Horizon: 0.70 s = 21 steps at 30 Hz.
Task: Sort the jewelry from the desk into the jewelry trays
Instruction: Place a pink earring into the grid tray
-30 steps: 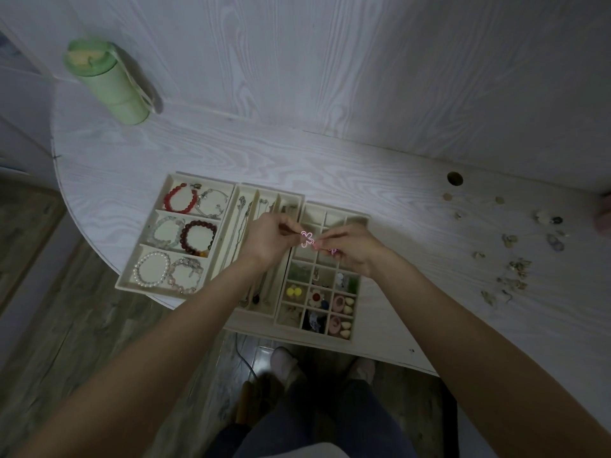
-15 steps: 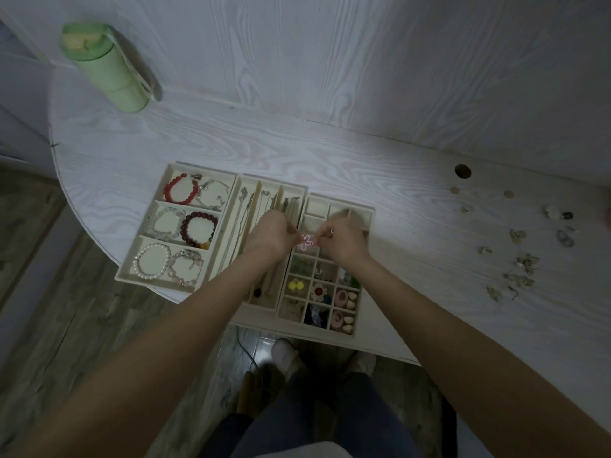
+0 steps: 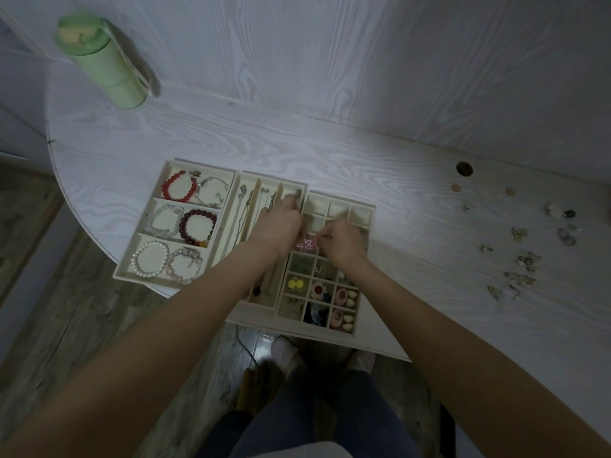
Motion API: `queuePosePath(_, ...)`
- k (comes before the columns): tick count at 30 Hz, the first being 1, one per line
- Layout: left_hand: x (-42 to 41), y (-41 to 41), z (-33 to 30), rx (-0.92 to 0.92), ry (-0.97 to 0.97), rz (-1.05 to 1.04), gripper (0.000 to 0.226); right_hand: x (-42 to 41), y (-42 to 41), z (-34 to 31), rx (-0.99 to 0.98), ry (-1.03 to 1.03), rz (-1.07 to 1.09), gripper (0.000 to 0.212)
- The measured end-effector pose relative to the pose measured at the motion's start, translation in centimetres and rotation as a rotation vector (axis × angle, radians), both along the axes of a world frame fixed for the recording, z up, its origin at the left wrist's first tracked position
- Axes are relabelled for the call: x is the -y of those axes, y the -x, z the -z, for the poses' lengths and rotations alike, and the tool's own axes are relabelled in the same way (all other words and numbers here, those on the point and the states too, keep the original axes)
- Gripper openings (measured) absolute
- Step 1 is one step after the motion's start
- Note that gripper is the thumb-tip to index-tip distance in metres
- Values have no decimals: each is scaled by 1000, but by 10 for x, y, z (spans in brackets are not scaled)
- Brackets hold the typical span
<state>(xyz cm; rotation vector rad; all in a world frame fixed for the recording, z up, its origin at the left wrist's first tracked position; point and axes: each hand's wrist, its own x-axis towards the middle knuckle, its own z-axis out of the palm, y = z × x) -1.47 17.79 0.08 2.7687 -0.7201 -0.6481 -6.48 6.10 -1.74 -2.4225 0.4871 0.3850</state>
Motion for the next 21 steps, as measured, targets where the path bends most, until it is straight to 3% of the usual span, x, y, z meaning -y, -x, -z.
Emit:
queuePosePath(8,4,1,-3,72,-151,128,26,-7,4,-4,34,157,-131,25)
queuePosePath(16,8,-1,2,82,-149,42,24,-9,3,-4,12,264,-183,24)
queuePosePath(21,6,-3,3,21,-110,-51,27,-7,1,-4,-16,216,-155,27)
